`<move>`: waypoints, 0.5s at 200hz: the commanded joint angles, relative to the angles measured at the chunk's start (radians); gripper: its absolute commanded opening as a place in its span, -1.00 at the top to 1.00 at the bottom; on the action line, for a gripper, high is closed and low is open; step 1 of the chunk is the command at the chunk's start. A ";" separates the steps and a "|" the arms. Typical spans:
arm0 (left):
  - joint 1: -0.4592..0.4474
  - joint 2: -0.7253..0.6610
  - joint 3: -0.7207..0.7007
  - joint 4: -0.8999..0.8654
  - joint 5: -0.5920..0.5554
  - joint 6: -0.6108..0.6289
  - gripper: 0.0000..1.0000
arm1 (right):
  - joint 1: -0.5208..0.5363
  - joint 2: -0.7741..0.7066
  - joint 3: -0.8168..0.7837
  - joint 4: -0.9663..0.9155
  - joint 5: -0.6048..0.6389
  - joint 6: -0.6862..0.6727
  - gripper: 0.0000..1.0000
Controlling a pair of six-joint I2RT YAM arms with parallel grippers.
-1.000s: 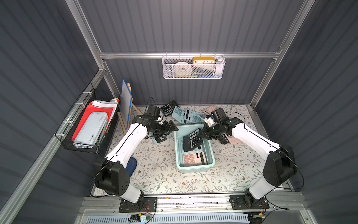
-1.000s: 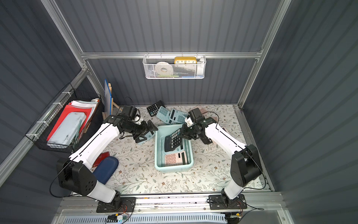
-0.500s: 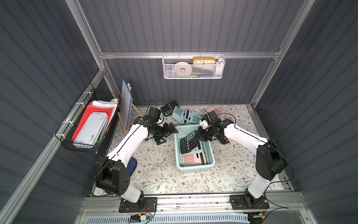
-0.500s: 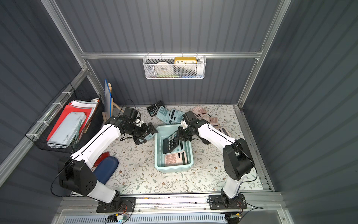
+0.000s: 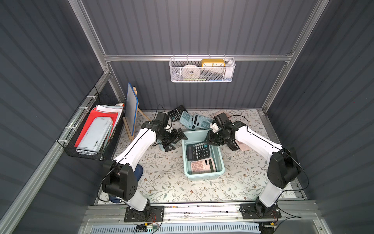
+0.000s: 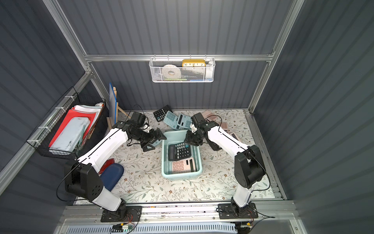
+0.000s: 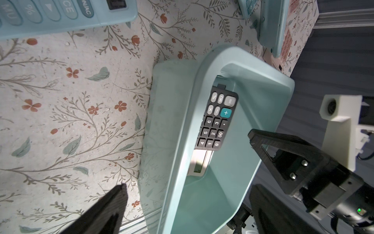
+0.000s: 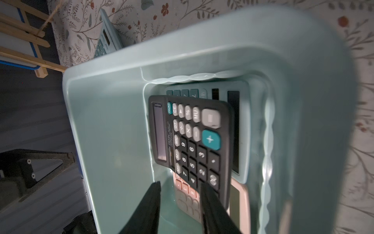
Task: Put the calculator in the storage box
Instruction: Place the calculator in the storage box.
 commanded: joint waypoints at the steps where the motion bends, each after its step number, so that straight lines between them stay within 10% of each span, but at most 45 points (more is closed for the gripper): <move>1: 0.002 0.025 0.058 -0.029 0.029 0.032 -0.99 | -0.008 -0.059 0.055 -0.139 0.058 -0.036 0.26; 100: 0.004 0.114 0.156 -0.055 -0.023 0.047 -0.99 | 0.017 -0.062 0.049 -0.193 -0.015 -0.160 0.26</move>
